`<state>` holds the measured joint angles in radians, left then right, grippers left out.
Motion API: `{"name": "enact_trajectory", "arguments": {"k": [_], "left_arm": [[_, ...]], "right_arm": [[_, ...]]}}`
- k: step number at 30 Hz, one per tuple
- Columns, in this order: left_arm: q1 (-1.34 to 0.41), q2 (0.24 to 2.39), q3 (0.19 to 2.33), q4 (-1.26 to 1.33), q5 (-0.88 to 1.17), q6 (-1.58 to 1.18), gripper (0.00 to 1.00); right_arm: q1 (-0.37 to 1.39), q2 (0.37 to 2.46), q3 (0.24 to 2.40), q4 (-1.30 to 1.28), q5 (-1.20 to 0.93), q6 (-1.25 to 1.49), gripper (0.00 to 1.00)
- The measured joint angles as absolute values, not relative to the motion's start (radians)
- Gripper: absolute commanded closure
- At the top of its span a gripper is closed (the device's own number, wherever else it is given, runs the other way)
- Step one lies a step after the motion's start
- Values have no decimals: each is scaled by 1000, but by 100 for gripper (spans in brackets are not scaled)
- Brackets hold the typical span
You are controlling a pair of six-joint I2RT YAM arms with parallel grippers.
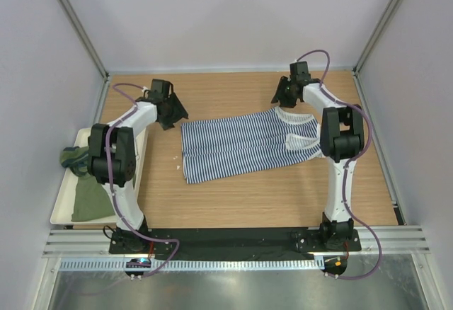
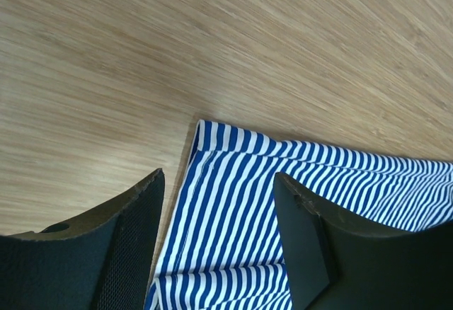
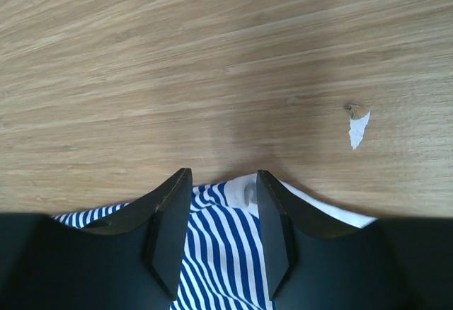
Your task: Fold and stack the tank tops
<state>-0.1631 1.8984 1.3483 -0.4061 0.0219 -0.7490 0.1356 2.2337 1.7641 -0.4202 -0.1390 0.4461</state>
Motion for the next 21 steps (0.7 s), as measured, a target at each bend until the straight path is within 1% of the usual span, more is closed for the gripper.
{"name": "enact_trajectory", "arguments": {"k": [4,6,9,10,11,12,15,16,17,18,21], "left_arm": [[-162,1945,1377,-421,22,-741,37],[-162,1967,1388,-434,22,-735,37],[-162,1996,1401,-447,22,-728,38],[-162,2005,1403,-455,21,-725,39],[-162,2008,1407,-459,21,-725,40],[-162,2010,1412,-462,19,-723,41],[-162,2033,1441,-469,19,-722,60],[-161,2050,1459,-471,19,-720,70],[-161,2068,1481,-474,21,-724,74],[-160,2080,1497,-469,20,-720,81],[-159,2099,1514,-466,23,-717,92]], "right_arm": [[136,2254,1779,-426,-143,447,63],[136,2262,1780,-429,-147,447,64],[136,2270,1780,-435,-157,444,83],[136,2272,1780,-437,-160,444,95],[136,2274,1781,-437,-165,442,98],[136,2275,1781,-440,-168,446,99],[136,2280,1785,-443,-178,447,99],[136,2280,1786,-444,-180,447,99],[136,2280,1786,-443,-180,447,99],[136,2280,1786,-443,-180,447,99],[136,2280,1786,-444,-180,447,99]]}}
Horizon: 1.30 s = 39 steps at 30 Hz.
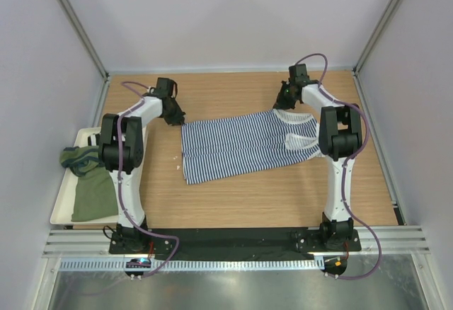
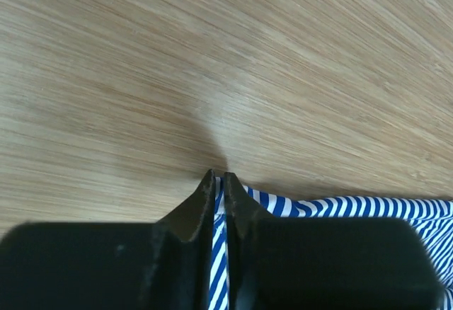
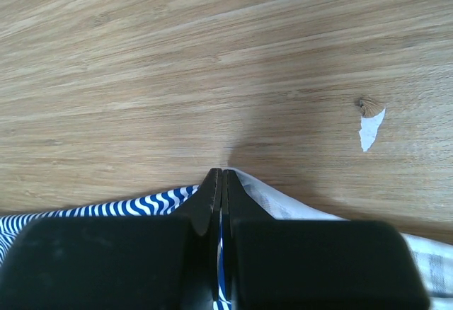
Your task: Fold and stack the tank tops
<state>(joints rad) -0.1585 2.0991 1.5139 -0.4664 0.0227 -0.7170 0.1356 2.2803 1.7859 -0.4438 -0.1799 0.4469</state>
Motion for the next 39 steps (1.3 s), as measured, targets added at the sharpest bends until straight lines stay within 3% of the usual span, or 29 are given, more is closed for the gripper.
{"name": "enact_trajectory", "arguments": {"k": [1,2,18,20,21,22,28,33,39], "left_arm": [[-157,2099,1514,-467,23,-717,99],[-157,2099,1514,-469,23,-715,100],[-148,2020,1416,-442,36,-694,99],[-148,2005,1404,-438,40,-694,87],[-148,2000,1401,-437,44,-694,70],[-148,1997,1400,-435,48,-688,63],[-148,1996,1389,-418,68,-695,53],[-148,2000,1389,-414,84,-696,57],[-148,2028,1389,-399,120,-705,92]], "right_arm": [[136,2280,1786,-444,-180,447,99],[136,2280,1786,-443,-180,447,99],[129,2143,1646,-403,-178,469,99],[129,2132,1636,-397,-179,473,99],[129,2128,1632,-395,-179,473,99],[129,2126,1626,-391,-180,474,99],[129,2122,1606,-389,-184,477,99],[129,2122,1605,-389,-187,478,99],[129,2122,1605,-389,-187,478,99]]}}
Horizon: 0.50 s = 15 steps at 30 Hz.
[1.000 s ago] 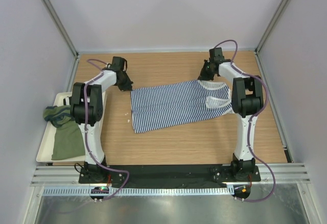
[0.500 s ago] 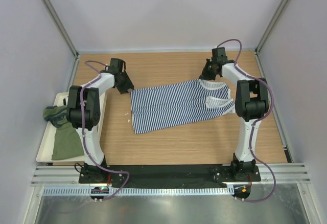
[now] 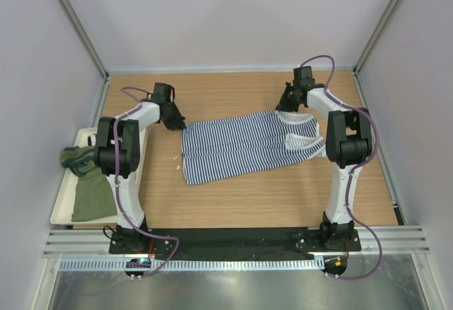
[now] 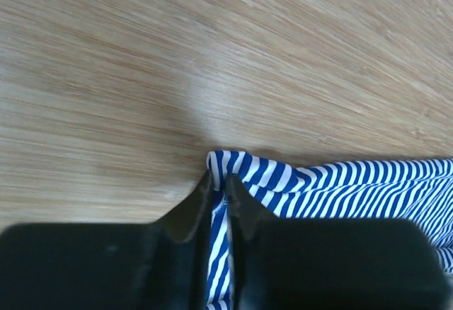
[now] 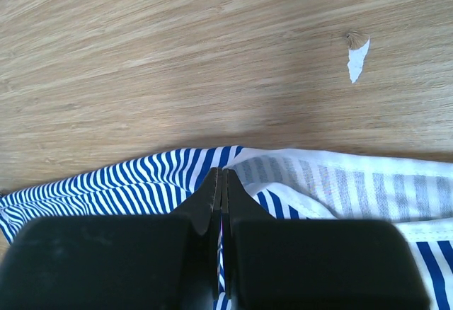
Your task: Fold and stack the tank tops
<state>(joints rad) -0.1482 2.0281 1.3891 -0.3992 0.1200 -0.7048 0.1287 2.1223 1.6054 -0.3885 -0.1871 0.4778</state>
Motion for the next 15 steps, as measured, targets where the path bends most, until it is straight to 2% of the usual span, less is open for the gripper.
{"name": "enact_trajectory", "arguments": {"k": [2,10,15], "left_arm": [[-148,2032,1390,-398,123,-704,100],[-148,2035,1421,-391,129,-660,100],[-148,1998,1368,-348,127,-641,100]], "right_arm": [[129,2122,1605,-389,-187,477,99],[129,2106,1586,-381,-186,480,99],[129,2019,1467,-339,-186,505,99]]}}
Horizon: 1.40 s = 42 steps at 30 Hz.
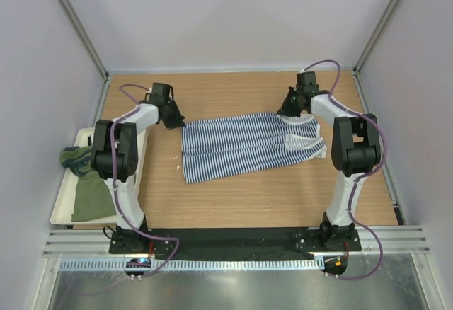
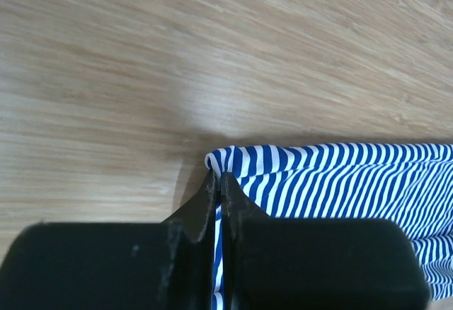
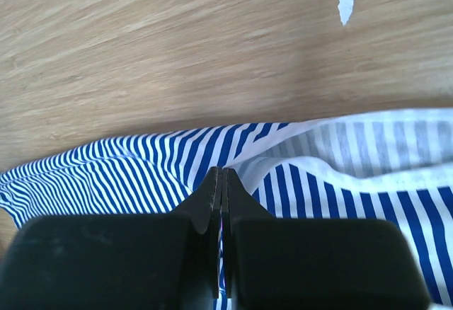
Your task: Fold and stack the tank tops
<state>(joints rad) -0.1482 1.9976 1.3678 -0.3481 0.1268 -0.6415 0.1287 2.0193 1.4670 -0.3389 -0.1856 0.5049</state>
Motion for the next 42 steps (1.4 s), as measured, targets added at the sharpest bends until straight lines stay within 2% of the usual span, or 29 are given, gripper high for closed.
{"name": "enact_trajectory", "arguments": {"k": [18,31,42], "left_arm": [[-243,1629,1007,-175,11,-563,100],[-303,1365,785,-154,-29,-567,99],[-400,1230,610,-162,-45,-595,98]], "right_arm": [[114,1804,1187,-226,-159,581,99],[102,1561,974,-194,-138,600,99],[102,1372,765,-186,-115,604,99]]}}
